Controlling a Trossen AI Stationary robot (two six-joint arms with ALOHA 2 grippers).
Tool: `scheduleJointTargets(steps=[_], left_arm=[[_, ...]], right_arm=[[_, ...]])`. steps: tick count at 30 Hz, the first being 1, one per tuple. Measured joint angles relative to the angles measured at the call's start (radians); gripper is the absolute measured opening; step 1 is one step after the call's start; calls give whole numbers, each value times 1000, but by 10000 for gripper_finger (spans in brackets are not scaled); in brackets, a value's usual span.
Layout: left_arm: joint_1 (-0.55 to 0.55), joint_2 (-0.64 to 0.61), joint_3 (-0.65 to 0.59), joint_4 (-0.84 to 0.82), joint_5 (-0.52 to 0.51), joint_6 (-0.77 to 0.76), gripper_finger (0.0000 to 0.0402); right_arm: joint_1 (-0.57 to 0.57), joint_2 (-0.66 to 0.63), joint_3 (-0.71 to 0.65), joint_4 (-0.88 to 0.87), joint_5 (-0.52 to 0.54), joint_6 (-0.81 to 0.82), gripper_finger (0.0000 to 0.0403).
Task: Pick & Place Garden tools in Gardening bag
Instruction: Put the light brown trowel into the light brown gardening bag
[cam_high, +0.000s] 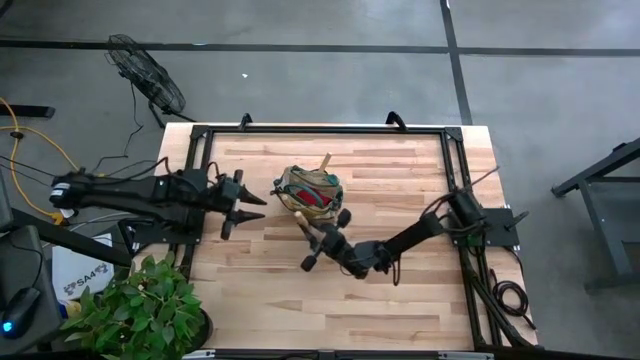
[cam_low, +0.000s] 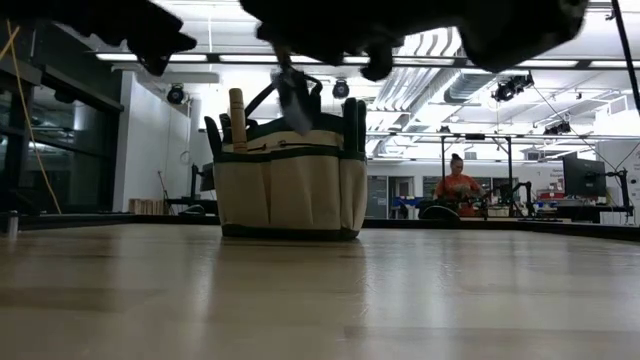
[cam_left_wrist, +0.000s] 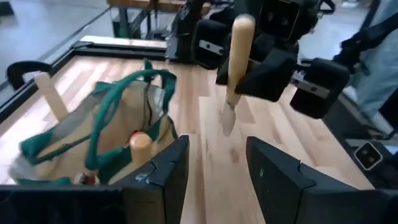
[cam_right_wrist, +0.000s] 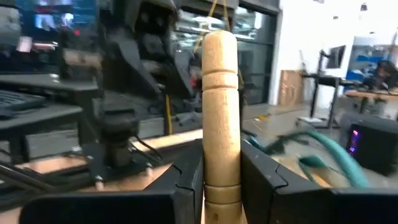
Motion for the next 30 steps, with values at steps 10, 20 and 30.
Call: scheduleJointTargets(steps=[10, 20, 30], left_arm=[[1, -111, -258, 370, 150, 1, 157], [2, -148, -479, 681, 184, -108, 157], [2, -148, -496, 702, 175, -133, 157]], right_arm=[[-57, 55, 107, -13, 56, -111, 61], [-111, 55, 107, -14, 25, -165, 61], [-138, 55, 107, -25, -4, -219, 61]])
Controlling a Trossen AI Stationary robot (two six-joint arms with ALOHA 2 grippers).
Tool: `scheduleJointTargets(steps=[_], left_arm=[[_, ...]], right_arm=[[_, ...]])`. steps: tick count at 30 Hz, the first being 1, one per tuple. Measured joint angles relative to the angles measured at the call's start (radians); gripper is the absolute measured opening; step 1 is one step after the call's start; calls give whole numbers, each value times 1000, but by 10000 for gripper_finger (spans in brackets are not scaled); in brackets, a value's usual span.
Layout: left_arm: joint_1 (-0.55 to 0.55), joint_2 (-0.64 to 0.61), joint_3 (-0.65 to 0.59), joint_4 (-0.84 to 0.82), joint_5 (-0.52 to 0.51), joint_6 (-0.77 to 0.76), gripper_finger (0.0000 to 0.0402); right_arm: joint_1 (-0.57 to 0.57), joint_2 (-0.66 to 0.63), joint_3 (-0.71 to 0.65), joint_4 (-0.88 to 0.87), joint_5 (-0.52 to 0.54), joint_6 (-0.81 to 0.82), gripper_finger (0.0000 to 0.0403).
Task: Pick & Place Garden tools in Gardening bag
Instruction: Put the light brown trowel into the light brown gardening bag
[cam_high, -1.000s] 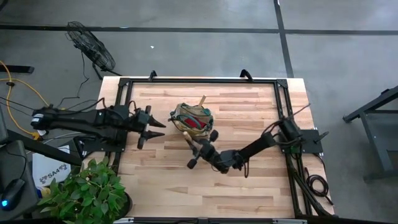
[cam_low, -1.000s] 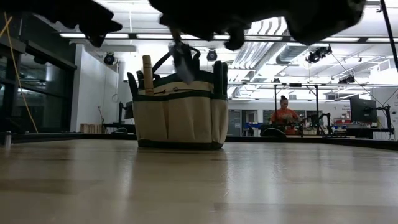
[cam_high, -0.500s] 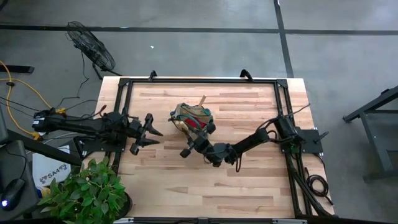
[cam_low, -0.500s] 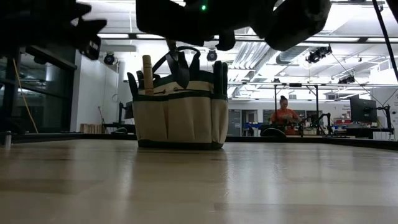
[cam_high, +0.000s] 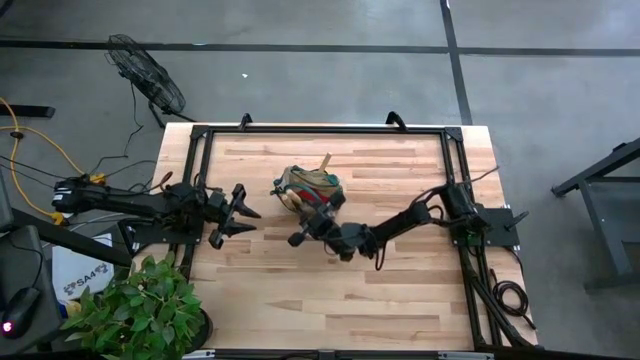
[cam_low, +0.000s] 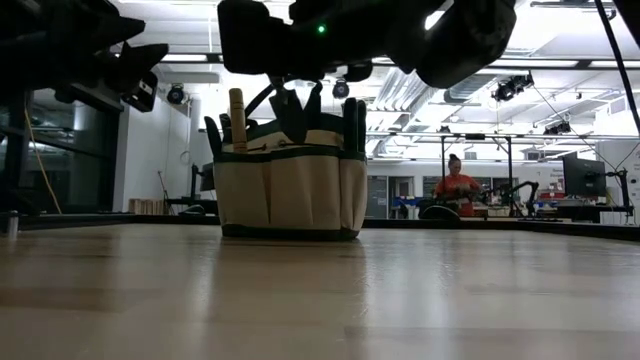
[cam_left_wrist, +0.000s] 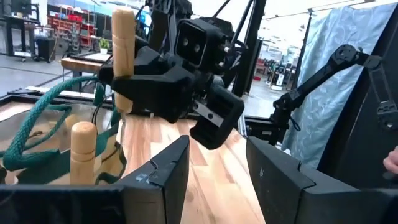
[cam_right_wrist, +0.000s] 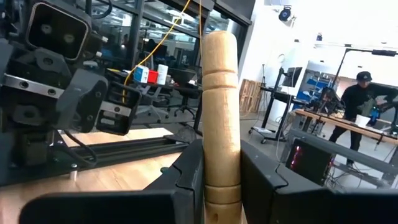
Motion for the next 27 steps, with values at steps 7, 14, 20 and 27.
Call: scheduleJointTargets(steps=[7, 14, 20, 27], left_arm=[[0, 0, -2, -6, 0, -5, 157], [0, 0, -3, -6, -3, -5, 157], [0, 0, -3, -9, -3, -5, 157], [0, 0, -3, -13, -3, -5, 157]], right_arm=[[-19, -1, 0, -63, -22, 1, 61], [-23, -1, 0, -119, -22, 9, 61], [-23, -1, -1, -173, 16, 77, 61], [-23, -1, -2, -172, 52, 83, 61]])
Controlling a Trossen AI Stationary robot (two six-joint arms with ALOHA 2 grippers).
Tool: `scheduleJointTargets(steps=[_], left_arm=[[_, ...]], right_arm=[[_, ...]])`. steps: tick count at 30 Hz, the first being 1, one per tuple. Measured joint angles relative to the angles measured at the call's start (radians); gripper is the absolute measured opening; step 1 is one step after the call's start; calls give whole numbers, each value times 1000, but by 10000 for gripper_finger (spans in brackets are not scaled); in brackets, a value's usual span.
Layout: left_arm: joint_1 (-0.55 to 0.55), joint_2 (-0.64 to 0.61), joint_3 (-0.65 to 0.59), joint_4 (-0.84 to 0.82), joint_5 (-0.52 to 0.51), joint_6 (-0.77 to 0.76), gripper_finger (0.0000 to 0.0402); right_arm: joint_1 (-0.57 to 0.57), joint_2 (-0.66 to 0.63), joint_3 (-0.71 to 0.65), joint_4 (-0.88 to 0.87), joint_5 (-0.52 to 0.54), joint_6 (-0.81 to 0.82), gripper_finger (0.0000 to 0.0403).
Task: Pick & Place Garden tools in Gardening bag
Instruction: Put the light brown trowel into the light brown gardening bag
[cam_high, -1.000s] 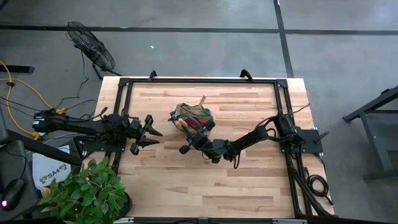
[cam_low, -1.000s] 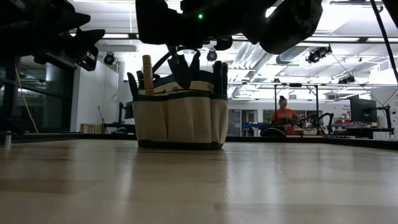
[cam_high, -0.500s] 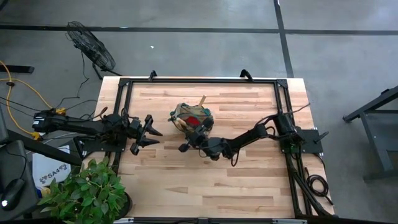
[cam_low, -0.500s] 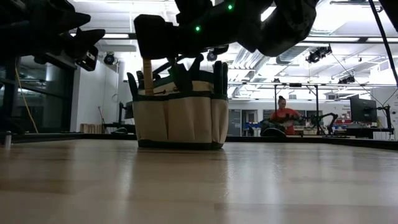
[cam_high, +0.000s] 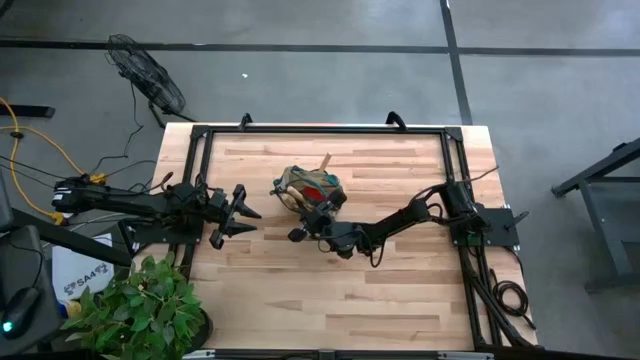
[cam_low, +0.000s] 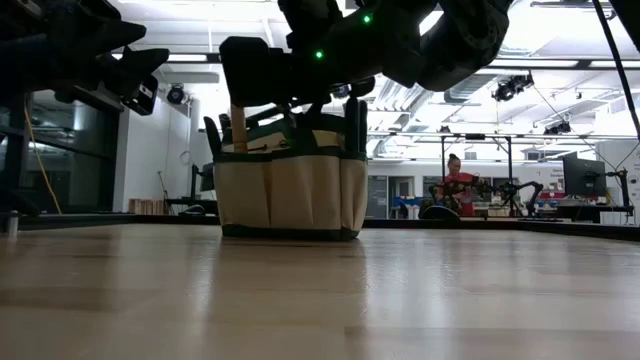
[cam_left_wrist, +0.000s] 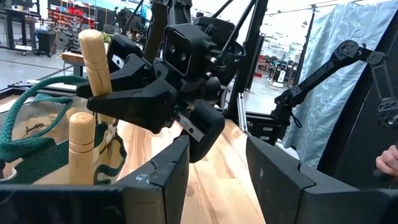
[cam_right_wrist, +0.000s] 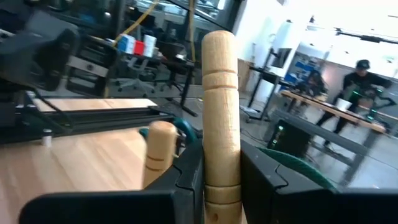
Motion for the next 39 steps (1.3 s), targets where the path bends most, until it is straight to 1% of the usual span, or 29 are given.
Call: scheduleJointTargets(steps=[3, 5, 8, 10, 22, 26, 29, 39], left_arm=[[0, 0, 0, -3, 0, 0, 157], [0, 0, 0, -13, -3, 0, 157], [0, 0, 0, -26, -13, -12, 157], [0, 0, 0, -24, -14, -15, 157], [0, 0, 0, -23, -16, -19, 157], [0, 0, 0, -23, -16, -19, 157], [0, 0, 0, -23, -16, -19, 157], [0, 0, 0, -23, -17, -23, 157]], right_arm=[[0, 0, 0, -1, 51, 4, 66], [0, 0, 0, 0, 73, 4, 83], [0, 0, 0, 0, 86, 4, 106], [0, 0, 0, 0, 85, 4, 114], [17, -4, 0, 31, 88, 2, 109], [29, -5, 0, 113, 122, -73, 109], [34, -5, 0, 138, 159, -129, 109], [34, -5, 0, 135, 169, -134, 109]])
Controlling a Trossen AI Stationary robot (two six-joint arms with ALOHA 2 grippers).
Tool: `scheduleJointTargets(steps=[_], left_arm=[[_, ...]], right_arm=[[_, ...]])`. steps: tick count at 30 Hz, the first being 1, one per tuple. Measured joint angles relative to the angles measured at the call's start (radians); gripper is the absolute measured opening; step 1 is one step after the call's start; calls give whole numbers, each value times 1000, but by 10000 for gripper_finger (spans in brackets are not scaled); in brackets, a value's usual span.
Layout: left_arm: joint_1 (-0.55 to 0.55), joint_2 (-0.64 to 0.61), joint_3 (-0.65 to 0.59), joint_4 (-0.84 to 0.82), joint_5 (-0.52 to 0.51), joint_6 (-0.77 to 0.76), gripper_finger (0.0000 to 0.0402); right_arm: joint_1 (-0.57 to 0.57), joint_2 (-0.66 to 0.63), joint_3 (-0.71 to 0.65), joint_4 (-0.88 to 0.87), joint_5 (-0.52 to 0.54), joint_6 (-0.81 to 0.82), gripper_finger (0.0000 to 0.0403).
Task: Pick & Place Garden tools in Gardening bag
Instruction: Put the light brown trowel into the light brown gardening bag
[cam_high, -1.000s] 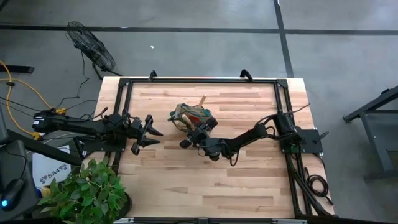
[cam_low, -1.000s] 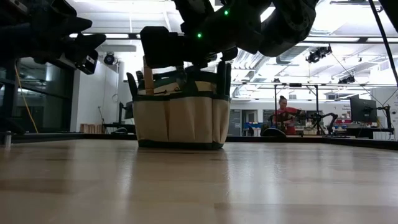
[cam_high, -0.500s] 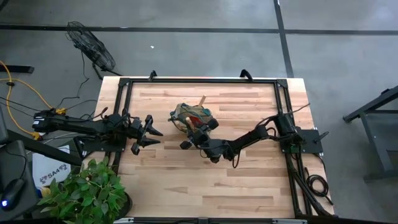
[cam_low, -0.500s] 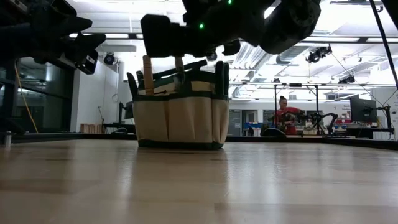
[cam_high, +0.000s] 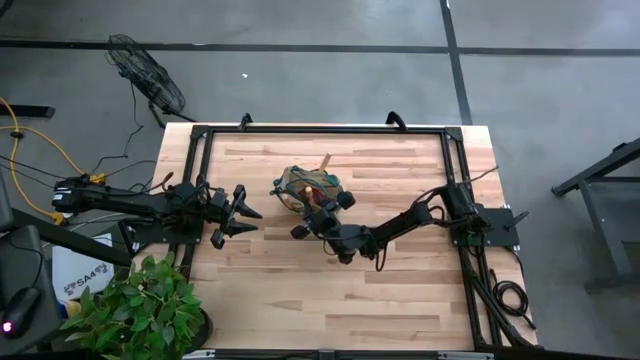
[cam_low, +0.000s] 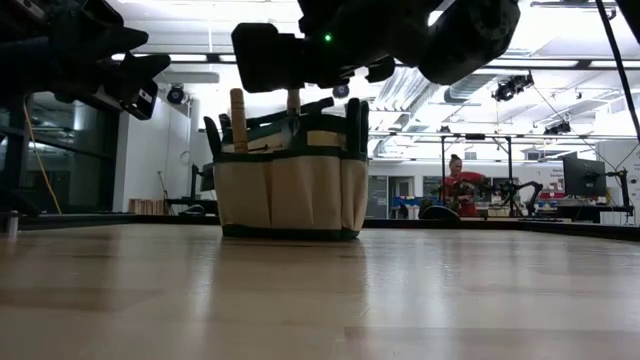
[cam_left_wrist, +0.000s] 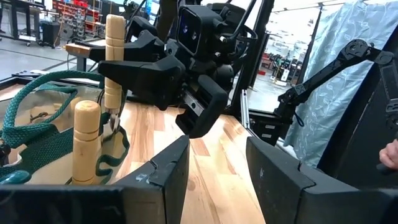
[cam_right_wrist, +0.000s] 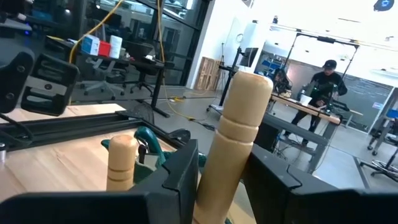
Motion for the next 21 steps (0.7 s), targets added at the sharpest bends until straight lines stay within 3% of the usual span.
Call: scheduleJointTargets(steps=[21], left_arm=[[0, -1, 0, 4, 0, 4, 157]], right_arm=[[45, 1, 0, -177, 50, 54, 109]])
